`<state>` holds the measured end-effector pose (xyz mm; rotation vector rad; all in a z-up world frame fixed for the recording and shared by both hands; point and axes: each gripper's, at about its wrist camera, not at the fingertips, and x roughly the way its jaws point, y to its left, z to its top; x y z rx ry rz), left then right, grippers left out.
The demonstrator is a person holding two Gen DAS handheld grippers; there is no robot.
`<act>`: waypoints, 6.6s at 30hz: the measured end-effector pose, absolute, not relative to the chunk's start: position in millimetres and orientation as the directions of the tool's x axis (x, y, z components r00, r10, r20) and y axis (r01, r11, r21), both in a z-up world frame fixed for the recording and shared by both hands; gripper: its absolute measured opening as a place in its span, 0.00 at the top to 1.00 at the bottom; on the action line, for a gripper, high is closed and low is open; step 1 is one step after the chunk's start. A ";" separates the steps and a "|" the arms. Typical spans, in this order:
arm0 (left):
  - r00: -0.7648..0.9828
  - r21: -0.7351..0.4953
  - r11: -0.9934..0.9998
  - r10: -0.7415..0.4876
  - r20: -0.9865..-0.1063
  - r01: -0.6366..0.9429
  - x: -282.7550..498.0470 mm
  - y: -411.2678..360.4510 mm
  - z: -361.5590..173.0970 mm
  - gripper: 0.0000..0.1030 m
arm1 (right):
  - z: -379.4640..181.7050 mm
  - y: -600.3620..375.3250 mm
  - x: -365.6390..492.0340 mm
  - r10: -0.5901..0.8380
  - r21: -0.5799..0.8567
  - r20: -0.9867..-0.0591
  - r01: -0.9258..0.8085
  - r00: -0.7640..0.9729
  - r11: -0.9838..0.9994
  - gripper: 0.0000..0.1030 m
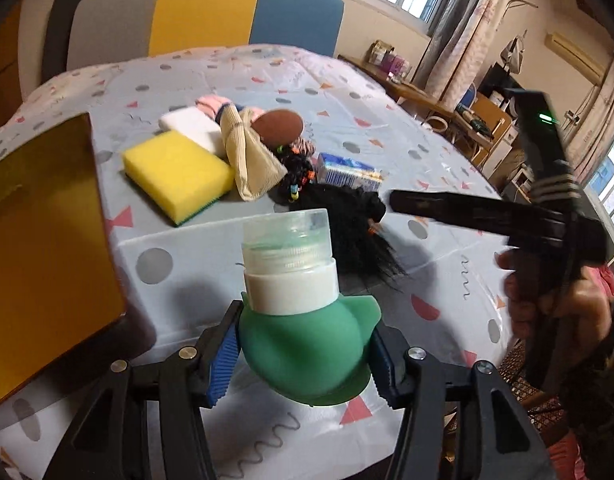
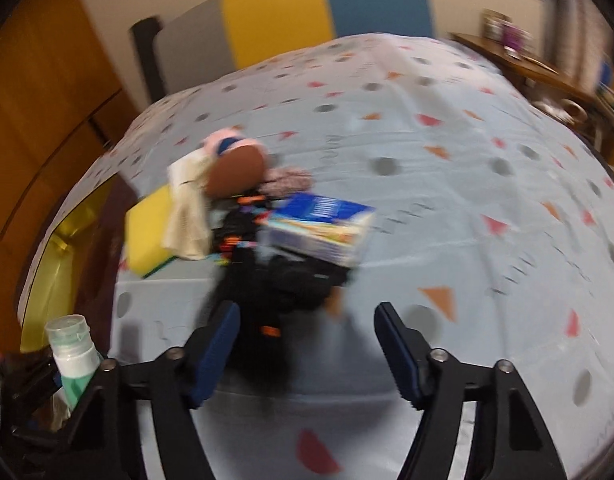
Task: Organize soft objects
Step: 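Drop the bottle into the gold tray with the left tool while the right tool grasps the black beaded wig, then carry the black wig over the gold tray and release it with the right tool, then grasp the black scrunchie with the left tool while the right tool reaches for the tissue pack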
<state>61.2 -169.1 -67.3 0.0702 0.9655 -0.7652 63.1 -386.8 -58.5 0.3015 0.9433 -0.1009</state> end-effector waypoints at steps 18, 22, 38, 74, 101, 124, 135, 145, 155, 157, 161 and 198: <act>0.450 -0.411 0.779 -0.615 -0.647 0.473 77.3 -65.1 -0.3 0.44 | -112.2 -348.3 147.9 0.087 0.148 -0.877 0.095 0.472 0.984 0.66; 0.510 -0.407 0.849 -0.529 -0.678 0.338 107.7 -21.8 -2.7 0.45 | -113.6 -343.3 144.8 0.071 0.123 -0.877 0.079 0.474 0.989 0.66; 0.468 -0.274 0.962 -0.238 -0.851 -0.009 239.1 57.2 -62.3 0.44 | -116.2 -335.5 119.6 0.029 0.067 -0.791 0.039 0.611 0.997 0.66; 0.562 -0.296 0.930 -0.369 -0.741 0.220 120.2 7.9 -22.5 0.20 | -102.5 -345.1 87.9 0.112 0.215 -0.828 0.128 0.549 0.968 0.89; 0.624 -0.243 0.960 -0.274 -0.732 0.138 71.0 52.9 -18.9 0.20 | -2.5 -156.3 133.1 0.460 0.397 -0.691 -0.238 0.557 0.886 0.89; 0.631 -0.168 0.985 -0.156 -0.760 0.041 72.2 81.3 -24.1 0.20 | -57.2 -96.0 254.0 0.274 0.245 -0.827 -0.124 0.492 0.962 0.62; 0.627 -0.148 0.987 -0.152 -0.764 0.058 68.6 69.4 -21.2 0.20 | -21.6 -115.8 199.9 0.285 0.231 -0.741 -0.168 0.608 0.959 0.47; 0.636 -0.123 0.987 -0.158 -0.755 0.098 61.5 53.2 -14.3 0.20 | -1.6 -150.5 149.7 0.227 0.167 -0.682 -0.154 0.695 0.974 0.37; 0.632 -0.100 0.983 -0.174 -0.755 0.152 57.2 31.0 -11.7 0.19 | -7.8 -214.3 109.4 0.140 0.136 -0.686 -0.063 0.714 0.989 0.36; 0.629 -0.096 0.982 -0.180 -0.756 0.165 56.4 25.5 -11.6 0.19 | -10.4 -224.4 104.1 0.125 0.135 -0.689 -0.043 0.714 0.990 0.36; 0.624 -0.088 0.977 -0.193 -0.757 0.195 54.1 14.0 -10.7 0.19 | -16.0 -250.1 92.7 0.089 0.132 -0.696 0.006 0.713 0.991 0.35; 0.256 -0.181 0.711 -0.462 -0.849 0.680 101.1 -295.7 -76.7 0.30 | -31.3 -507.0 19.0 -0.200 0.323 -0.726 0.583 0.658 0.746 0.26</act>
